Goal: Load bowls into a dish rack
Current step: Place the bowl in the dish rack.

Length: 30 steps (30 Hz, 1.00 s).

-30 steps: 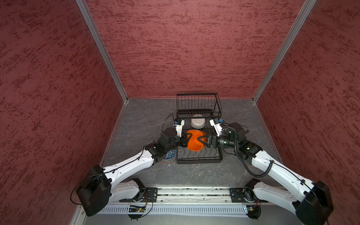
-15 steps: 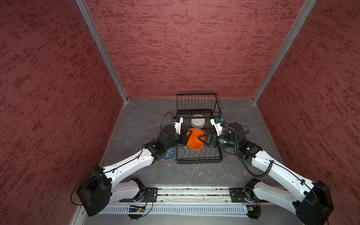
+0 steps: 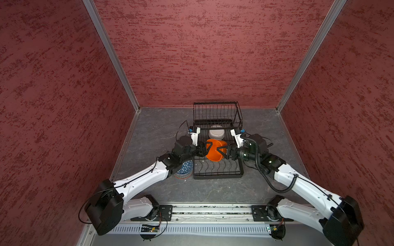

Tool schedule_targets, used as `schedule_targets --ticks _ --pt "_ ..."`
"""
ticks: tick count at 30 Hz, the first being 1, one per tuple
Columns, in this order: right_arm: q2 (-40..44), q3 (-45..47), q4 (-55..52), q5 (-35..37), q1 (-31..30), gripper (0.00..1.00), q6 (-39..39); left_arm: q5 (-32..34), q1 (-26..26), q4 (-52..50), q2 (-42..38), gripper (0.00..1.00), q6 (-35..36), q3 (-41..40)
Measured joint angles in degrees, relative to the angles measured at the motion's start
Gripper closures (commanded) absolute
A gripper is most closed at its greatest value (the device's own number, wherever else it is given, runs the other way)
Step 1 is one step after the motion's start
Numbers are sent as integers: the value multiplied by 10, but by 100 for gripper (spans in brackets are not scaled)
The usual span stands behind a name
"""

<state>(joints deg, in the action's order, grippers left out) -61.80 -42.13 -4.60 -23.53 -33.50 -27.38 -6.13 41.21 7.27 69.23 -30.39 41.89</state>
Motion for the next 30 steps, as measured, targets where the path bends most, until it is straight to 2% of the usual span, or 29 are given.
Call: schedule_targets --ticks 8,30 --pt "-30 0 0 28 0 30 26 4 -11 -26 -45 28 3 0" --pt "-79 -1 3 87 -14 30 90 57 -78 -189 -224 23 2 -22"
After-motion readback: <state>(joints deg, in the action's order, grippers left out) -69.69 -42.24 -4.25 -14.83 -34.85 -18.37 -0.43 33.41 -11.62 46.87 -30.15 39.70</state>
